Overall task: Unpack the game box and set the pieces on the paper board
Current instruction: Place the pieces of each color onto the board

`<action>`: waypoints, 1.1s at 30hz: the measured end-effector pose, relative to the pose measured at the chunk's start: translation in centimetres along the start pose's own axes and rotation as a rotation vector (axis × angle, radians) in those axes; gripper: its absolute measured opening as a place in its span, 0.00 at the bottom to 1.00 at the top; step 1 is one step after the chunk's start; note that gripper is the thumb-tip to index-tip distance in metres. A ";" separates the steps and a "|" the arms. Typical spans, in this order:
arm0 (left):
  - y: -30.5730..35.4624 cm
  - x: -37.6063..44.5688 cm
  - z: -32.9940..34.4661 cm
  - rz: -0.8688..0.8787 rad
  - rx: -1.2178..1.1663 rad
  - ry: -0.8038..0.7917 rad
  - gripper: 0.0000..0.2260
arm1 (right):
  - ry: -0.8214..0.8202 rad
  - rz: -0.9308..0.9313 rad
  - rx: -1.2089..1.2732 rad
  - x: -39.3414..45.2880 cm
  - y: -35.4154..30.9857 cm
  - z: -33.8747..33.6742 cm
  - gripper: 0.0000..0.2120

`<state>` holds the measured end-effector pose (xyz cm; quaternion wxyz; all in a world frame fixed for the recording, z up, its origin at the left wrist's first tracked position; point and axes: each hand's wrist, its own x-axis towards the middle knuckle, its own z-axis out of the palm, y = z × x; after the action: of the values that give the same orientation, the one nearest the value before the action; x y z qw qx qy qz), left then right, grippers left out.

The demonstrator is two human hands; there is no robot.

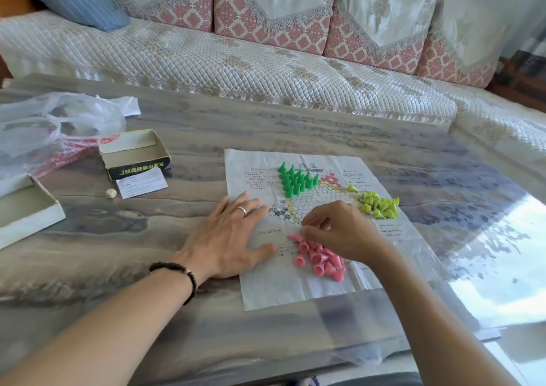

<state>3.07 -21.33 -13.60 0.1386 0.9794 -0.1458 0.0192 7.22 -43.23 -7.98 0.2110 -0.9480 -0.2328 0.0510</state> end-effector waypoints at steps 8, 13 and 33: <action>0.1 -0.2 -0.1 -0.011 -0.010 0.010 0.37 | -0.043 0.034 -0.041 0.9 -1.2 1.6 0.03; 0.1 -0.3 -0.1 -0.013 -0.021 0.013 0.39 | -0.050 -0.006 -0.121 1.3 -1.6 1.6 0.04; 0.1 -0.4 -0.3 -0.027 -0.019 -0.002 0.45 | 0.147 0.088 0.091 0.8 1.8 0.5 0.01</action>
<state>2.60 -21.27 -13.36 0.1481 0.9799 -0.1328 0.0146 8.56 -44.11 -9.16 0.2680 -0.9479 -0.1723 0.0009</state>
